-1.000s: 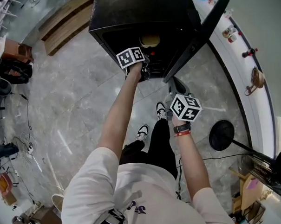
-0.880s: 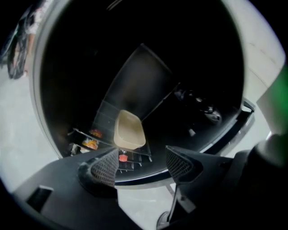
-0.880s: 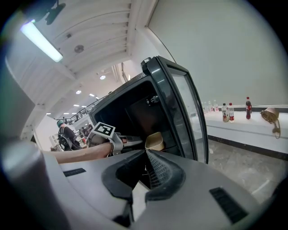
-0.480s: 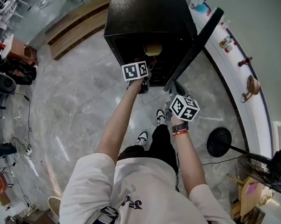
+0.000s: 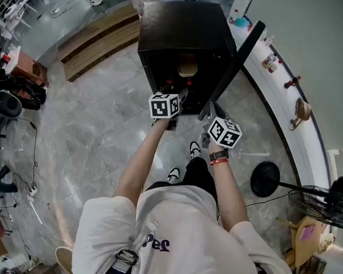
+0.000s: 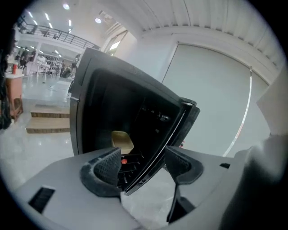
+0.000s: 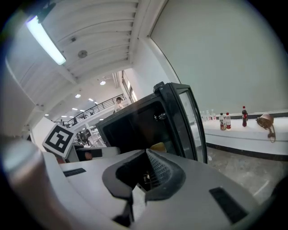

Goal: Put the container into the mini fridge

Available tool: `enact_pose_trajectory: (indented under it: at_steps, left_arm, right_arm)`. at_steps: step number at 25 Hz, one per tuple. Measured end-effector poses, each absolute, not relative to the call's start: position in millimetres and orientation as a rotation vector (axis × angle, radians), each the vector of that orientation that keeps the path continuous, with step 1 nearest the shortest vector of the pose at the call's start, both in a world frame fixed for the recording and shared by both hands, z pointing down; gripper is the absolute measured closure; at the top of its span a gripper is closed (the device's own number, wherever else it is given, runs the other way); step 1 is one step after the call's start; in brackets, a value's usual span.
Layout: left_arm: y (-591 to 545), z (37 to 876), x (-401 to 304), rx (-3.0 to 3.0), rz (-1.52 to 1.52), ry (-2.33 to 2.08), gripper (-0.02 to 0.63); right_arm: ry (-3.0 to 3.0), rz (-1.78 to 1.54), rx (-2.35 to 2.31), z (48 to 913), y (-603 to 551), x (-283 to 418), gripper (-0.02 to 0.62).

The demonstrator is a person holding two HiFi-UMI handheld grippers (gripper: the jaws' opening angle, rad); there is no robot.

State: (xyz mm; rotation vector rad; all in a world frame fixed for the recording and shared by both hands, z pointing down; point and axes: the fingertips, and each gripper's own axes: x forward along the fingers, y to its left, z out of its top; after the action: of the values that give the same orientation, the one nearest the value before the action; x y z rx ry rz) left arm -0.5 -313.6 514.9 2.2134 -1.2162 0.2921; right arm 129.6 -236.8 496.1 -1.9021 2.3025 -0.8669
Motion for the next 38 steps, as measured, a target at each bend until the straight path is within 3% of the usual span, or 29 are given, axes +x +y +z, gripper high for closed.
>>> enact_pose_trajectory:
  at_steps: [16, 25, 34, 38]
  left_arm:
    - [-221.3, 431.0, -45.9, 2.464, 0.185, -1.335, 0.333]
    - [-195.2, 412.5, -75.7, 2.514, 0.161, -1.451, 0.411]
    - [-181.4, 406.0, -74.9, 2.554, 0.16, -1.511, 0.55]
    - [-178.9, 406.3, -71.6, 2.549, 0.153, -1.52, 0.576]
  right_arm:
    - [2.313, -0.674, -1.975, 454.0, -195.7, 114.4, 0.581]
    - [2.323, -0.559, -2.0, 427.0, -183.6, 112.8, 0.581]
    - [2.342, -0.505, -2.003, 415.4, -175.6, 112.3, 0.581]
    - [2.349, -0.495, -2.008, 415.6, -174.4, 112.1, 0.581]
